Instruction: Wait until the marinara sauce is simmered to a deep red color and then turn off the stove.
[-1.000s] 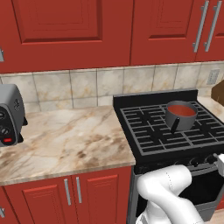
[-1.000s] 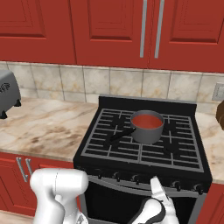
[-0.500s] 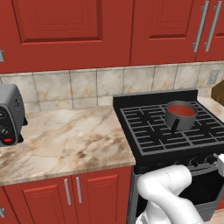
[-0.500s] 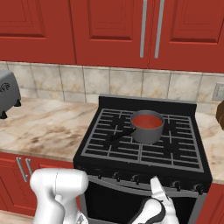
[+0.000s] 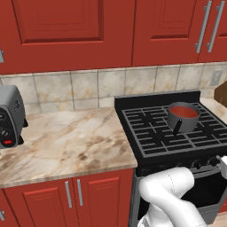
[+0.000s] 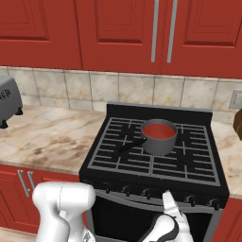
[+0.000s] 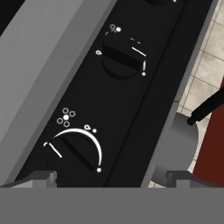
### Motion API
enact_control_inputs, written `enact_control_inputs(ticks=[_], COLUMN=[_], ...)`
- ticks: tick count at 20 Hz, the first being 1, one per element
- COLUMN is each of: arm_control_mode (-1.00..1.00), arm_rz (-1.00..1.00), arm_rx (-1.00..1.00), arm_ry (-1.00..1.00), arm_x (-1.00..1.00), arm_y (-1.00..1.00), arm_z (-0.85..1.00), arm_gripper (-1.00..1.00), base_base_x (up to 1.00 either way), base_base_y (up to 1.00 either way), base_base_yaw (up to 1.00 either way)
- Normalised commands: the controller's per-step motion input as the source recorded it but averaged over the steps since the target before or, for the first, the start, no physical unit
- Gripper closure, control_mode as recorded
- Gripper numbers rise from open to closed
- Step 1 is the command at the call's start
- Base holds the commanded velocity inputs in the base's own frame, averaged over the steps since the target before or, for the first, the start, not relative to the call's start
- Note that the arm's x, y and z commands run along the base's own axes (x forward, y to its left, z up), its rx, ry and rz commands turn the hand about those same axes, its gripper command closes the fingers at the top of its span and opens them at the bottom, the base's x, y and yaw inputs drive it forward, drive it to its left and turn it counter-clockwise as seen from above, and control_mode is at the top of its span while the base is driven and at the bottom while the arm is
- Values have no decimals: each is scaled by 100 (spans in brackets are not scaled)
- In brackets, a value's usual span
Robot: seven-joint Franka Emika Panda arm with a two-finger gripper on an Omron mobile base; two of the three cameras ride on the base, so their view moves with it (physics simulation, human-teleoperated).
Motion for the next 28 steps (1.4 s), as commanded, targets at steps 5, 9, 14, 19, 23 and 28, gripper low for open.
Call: enact_control_inputs(ticks=[5, 9, 14, 19, 23, 28], arm_control_mode=[-100, -100, -100, -100, -100, -100], arm_rz=[0, 0, 0, 0, 0, 0], arm_rx=[0, 0, 0, 0, 0, 0], arm_ry=[0, 0, 0, 0, 0, 0], arm_x=[0, 0, 0, 0, 0, 0], arm_y=[0, 0, 0, 0, 0, 0], arm_z=[0, 0, 0, 0, 0, 0], arm_gripper=[-100, -100, -100, -100, -100, -100], base_base_x=[0, 0, 0, 0, 0, 0], base_base_y=[0, 0, 0, 0, 0, 0], base_base_yaw=[0, 0, 0, 0, 0, 0])
